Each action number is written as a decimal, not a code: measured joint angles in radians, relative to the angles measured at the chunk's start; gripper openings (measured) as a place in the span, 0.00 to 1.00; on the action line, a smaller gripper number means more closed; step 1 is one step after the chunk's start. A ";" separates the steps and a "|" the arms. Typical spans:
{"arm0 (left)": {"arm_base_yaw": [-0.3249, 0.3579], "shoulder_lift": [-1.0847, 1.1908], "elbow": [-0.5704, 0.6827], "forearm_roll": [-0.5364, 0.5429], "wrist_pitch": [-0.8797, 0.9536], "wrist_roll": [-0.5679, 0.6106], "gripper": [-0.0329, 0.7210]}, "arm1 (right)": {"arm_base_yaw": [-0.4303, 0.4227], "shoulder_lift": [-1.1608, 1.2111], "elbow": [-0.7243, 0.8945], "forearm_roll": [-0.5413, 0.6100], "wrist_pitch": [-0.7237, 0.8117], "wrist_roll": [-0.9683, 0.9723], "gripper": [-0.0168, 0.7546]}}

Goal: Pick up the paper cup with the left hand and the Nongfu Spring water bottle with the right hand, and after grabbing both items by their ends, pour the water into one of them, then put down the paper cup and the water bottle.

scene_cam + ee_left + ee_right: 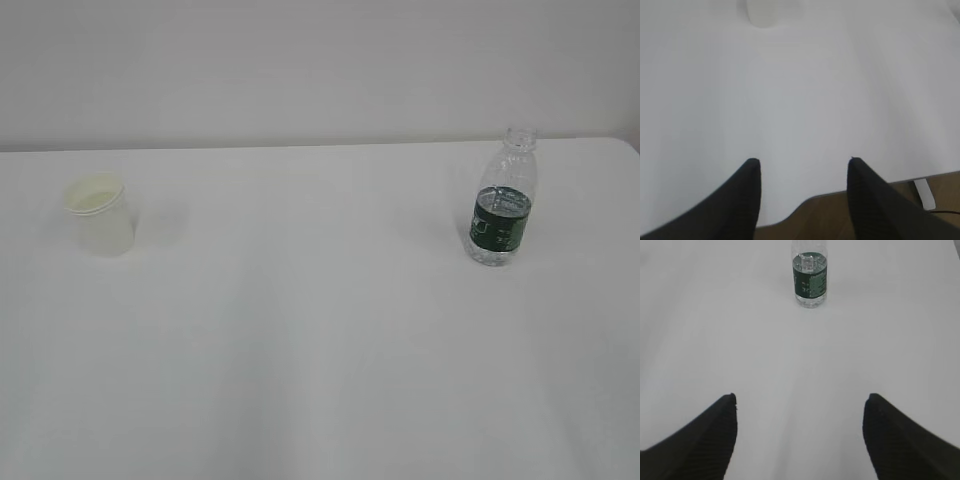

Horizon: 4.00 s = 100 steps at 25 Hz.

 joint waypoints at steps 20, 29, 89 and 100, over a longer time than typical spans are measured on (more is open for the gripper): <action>0.000 -0.150 0.016 0.005 -0.009 0.000 0.45 | 0.000 -0.130 0.007 0.019 -0.005 -0.028 0.67; 0.000 -0.150 0.021 0.046 -0.011 0.000 0.53 | 0.000 -0.134 0.007 0.026 -0.001 -0.046 0.67; 0.092 -0.150 0.042 0.059 -0.052 0.000 0.75 | 0.000 -0.222 -0.013 -0.049 0.220 0.001 0.76; 0.092 -0.150 0.042 0.054 -0.054 0.000 0.75 | 0.000 -0.283 -0.013 -0.044 0.224 0.001 0.76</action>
